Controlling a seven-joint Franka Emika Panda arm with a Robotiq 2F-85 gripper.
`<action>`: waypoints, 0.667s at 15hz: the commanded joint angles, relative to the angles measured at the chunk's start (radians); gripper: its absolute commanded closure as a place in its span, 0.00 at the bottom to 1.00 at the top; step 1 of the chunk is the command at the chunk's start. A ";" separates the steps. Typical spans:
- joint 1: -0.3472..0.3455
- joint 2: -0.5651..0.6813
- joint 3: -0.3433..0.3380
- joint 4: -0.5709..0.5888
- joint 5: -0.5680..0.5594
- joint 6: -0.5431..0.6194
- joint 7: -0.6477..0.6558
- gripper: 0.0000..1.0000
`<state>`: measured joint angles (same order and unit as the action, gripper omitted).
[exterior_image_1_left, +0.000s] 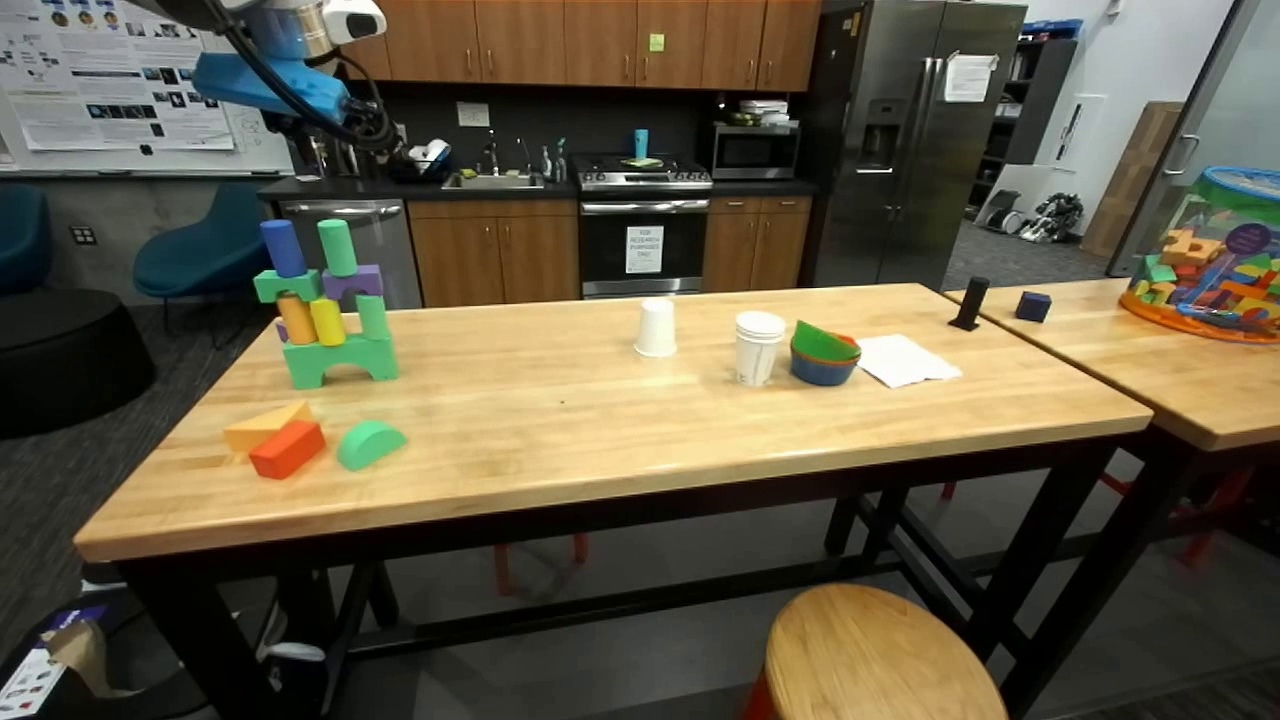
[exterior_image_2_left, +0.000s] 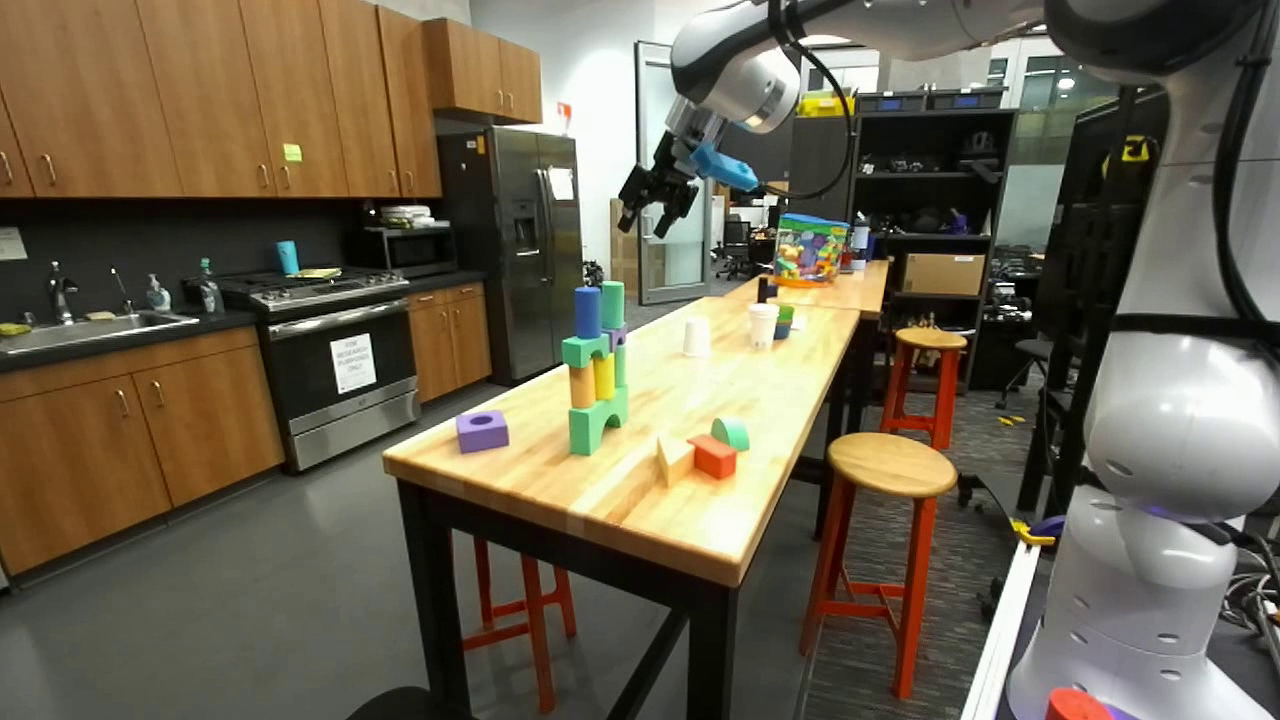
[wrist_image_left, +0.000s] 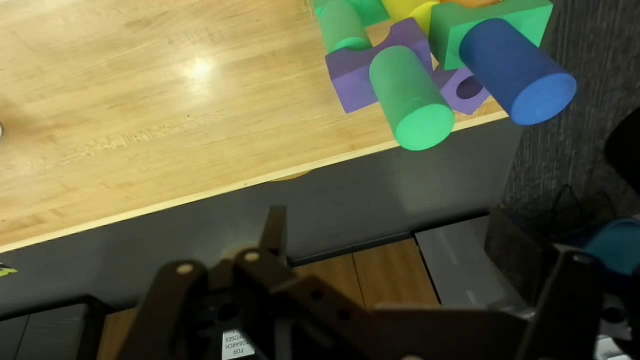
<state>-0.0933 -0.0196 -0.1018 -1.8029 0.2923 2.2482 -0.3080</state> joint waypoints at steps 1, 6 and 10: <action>0.000 0.001 -0.001 0.003 -0.001 -0.003 0.000 0.00; 0.066 -0.025 0.064 -0.038 0.007 0.043 -0.130 0.00; 0.138 0.012 0.133 0.001 0.045 -0.071 -0.184 0.00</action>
<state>0.0097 -0.0177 -0.0012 -1.8227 0.2975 2.2587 -0.4297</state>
